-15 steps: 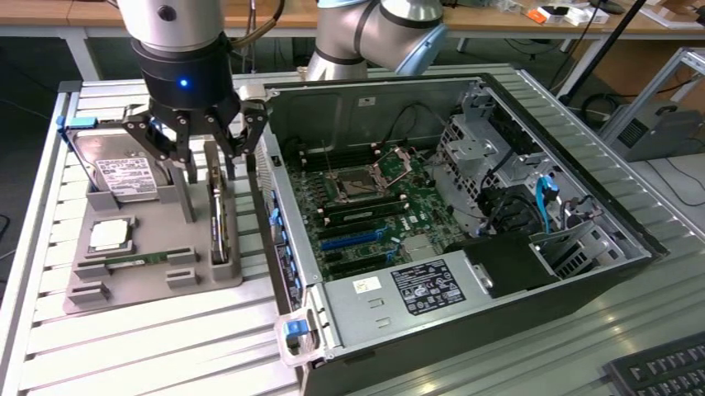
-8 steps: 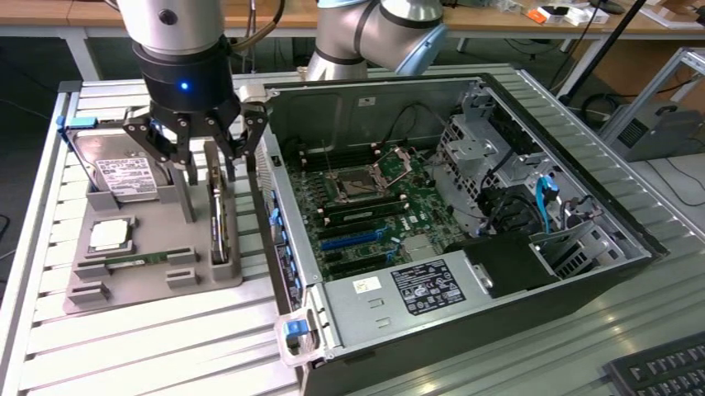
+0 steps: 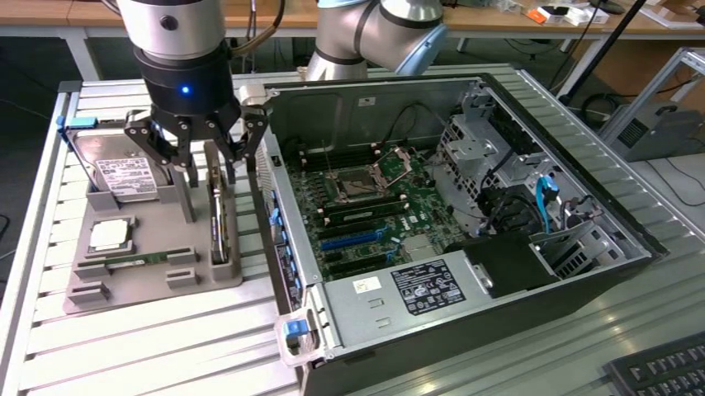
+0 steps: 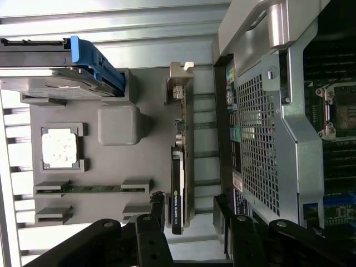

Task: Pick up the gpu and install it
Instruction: 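Pick up the gpu and move the gpu toward the slot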

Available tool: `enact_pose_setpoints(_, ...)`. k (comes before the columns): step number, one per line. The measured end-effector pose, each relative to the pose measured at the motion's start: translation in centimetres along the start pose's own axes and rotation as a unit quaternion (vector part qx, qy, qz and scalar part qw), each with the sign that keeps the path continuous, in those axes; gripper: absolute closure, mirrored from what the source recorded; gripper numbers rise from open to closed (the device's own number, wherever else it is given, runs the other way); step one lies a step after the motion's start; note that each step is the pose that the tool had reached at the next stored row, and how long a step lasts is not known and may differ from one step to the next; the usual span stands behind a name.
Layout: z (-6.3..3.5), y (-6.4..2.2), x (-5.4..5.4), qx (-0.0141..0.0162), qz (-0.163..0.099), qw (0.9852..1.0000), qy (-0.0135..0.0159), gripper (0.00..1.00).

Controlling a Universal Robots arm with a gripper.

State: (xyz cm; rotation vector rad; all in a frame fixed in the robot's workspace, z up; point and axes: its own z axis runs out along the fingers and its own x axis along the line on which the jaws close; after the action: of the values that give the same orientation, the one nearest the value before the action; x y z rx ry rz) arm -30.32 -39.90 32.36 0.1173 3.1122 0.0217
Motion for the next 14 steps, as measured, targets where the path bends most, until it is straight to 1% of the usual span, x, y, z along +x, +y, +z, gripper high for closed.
enact_pose_setpoints(14, 0.44, 0.0, 0.02, 0.0004, 0.0, 1.0, -0.0001, 0.52)
